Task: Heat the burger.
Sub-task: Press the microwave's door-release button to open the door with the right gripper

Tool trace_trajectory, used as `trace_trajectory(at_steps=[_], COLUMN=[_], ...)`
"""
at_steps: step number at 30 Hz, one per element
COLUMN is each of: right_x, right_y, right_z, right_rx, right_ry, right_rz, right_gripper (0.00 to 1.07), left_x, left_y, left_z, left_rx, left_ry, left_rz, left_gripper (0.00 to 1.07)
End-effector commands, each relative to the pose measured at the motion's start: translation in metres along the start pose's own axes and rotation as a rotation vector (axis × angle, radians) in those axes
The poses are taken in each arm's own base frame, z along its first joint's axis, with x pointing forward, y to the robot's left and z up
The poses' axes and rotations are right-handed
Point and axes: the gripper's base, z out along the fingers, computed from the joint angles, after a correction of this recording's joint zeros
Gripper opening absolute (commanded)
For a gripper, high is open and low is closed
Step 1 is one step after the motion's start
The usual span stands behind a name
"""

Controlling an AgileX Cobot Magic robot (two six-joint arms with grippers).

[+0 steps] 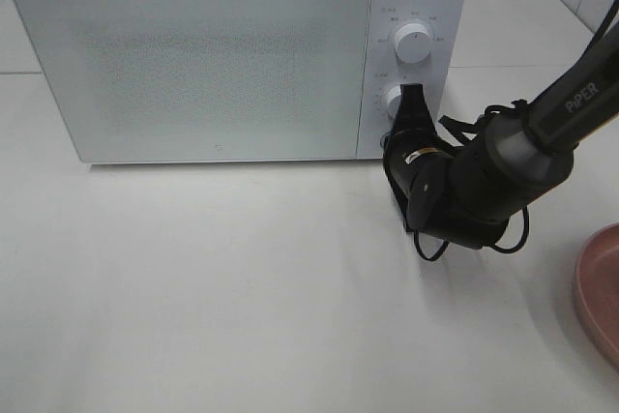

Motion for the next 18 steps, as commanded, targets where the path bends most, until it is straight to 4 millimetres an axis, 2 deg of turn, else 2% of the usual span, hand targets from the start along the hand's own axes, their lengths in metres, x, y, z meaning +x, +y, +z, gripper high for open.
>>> trace_trajectory(at_steps=[1,13,18], right_x=[0.001,0.008,0.006], right_y=[0.022,0.068,0.076], right_z=[0.005,0.009,0.015], right_rx=[-0.125,-0.402,-0.438], right_ry=[-0.022,-0.060,-0.062], right_rz=[-0.003,0.043,0.029], right_gripper=[0.00,0.00,0.00], left_x=[0.000,0.000,0.000], left_y=[0.000,0.000,0.000], left_z=[-0.002,-0.002,-0.002], left_rx=[0.003,0.003,0.003], left_ry=[-0.029,-0.029,-0.029], left_rz=[-0.004,-0.004,-0.004], left_gripper=[0.98,0.98,0.98])
